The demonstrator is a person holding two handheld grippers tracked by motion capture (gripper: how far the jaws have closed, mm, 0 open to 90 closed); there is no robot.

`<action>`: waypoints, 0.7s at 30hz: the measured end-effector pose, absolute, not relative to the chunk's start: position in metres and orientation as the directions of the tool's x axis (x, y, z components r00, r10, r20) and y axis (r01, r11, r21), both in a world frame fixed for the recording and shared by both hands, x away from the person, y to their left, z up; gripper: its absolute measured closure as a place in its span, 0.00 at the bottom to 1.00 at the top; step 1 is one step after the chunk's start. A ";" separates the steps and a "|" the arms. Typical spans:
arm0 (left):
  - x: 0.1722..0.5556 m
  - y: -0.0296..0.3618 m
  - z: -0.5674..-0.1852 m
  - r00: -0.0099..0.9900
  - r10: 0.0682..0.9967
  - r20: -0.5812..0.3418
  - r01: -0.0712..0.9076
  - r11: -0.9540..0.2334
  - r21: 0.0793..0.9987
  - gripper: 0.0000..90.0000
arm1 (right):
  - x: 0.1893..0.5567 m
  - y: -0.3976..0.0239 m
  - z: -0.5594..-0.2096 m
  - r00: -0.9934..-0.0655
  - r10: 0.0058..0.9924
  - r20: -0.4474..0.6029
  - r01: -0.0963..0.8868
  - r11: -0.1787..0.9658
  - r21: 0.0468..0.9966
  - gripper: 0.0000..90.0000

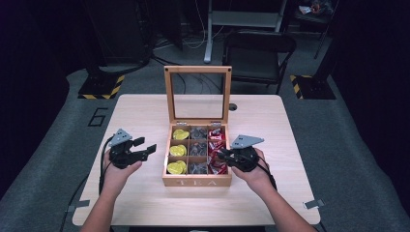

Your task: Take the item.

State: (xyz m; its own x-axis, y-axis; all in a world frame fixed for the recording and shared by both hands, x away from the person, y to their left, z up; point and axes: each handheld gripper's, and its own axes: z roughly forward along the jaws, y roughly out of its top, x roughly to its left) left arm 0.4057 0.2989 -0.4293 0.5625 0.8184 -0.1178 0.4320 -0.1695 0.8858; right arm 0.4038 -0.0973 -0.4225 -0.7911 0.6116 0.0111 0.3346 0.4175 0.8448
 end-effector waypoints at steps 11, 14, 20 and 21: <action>0.405 0.300 -0.430 0.557 0.822 -0.120 0.433 -0.165 0.886 0.41 | 0.405 -0.103 -0.408 -0.782 0.624 0.001 0.318 0.398 0.860 0.88; 0.405 0.301 -0.430 0.558 0.821 -0.121 0.438 -0.167 0.884 0.41 | 0.407 -0.106 -0.404 -0.778 0.628 -0.007 0.309 0.392 0.867 0.88; 0.405 0.302 -0.430 0.556 0.823 -0.120 0.435 -0.165 0.885 0.41 | 0.409 -0.114 -0.399 -0.759 0.651 -0.011 0.307 0.373 0.876 0.88; 0.405 0.301 -0.430 0.555 0.823 -0.120 0.433 -0.162 0.887 0.41 | 0.409 -0.116 -0.398 -0.756 0.654 -0.011 0.309 0.372 0.875 0.88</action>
